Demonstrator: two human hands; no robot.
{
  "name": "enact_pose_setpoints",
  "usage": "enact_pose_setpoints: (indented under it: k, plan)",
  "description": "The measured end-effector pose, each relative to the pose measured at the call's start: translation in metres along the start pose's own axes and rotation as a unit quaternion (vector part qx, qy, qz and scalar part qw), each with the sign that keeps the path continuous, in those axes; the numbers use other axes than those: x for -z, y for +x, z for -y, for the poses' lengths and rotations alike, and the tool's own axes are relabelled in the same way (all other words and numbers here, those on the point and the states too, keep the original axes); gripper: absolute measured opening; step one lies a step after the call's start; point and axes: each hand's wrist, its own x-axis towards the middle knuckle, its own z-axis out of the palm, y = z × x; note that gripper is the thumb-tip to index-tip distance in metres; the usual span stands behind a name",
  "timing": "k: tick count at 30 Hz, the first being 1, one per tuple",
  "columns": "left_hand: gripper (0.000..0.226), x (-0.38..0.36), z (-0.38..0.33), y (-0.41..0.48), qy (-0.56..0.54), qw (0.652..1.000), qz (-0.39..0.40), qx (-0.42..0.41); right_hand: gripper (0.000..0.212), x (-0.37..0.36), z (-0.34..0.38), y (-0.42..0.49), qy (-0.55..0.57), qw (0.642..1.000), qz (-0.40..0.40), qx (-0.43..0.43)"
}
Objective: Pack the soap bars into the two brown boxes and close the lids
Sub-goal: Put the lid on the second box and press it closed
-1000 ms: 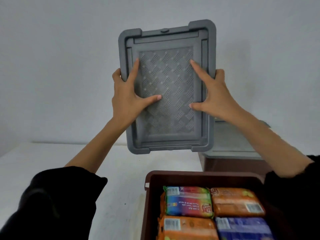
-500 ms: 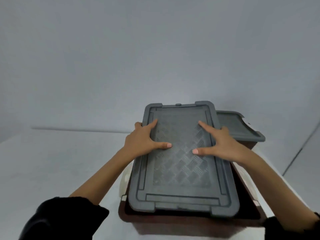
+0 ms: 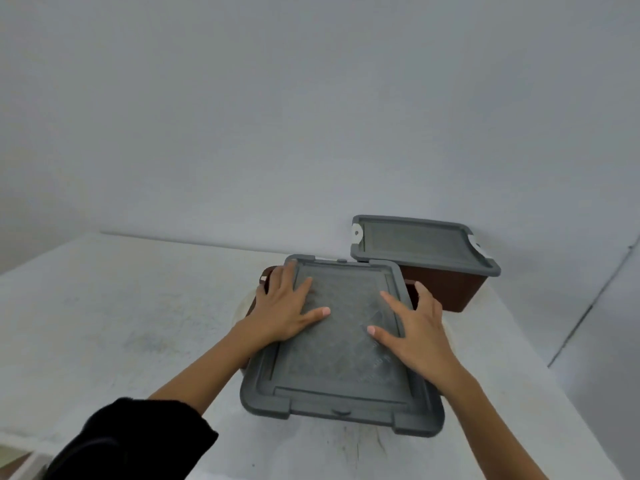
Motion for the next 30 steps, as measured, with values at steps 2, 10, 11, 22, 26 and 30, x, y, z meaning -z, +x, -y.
enact_pose_setpoints:
  k: [2, 10, 11, 22, 26, 30]
  plan:
    - [0.065, 0.002, -0.006, 0.014, 0.047, 0.995, -0.007, -0.090, 0.072, -0.007, 0.008, -0.018, -0.043, 0.999, -0.007, 0.003]
    - [0.063, 0.002, -0.004, 0.065, 0.065, 0.968, 0.084, -0.227, 0.141, -0.022, 0.019, -0.054, -0.127, 0.991, 0.006, -0.038]
    - [0.059, -0.001, -0.001, 0.065, 0.058, 0.971, 0.095, -0.213, 0.140, -0.022, 0.017, -0.053, -0.131, 0.991, 0.014, -0.029]
    - [0.125, 0.008, 0.036, 0.000, 0.097, 0.992, 0.058, -0.061, 0.112, 0.023, -0.016, 0.017, -0.162, 0.968, 0.153, 0.117]
    - [0.113, 0.005, 0.024, -0.023, 0.174, 0.984, 0.014, 0.017, 0.068, 0.020, -0.011, 0.039, -0.201, 0.974, 0.097, 0.042]
    - [0.073, 0.005, 0.005, -0.031, 0.239, 0.970, -0.006, 0.048, 0.071, 0.011, -0.006, 0.050, -0.197, 0.980, 0.013, -0.037]
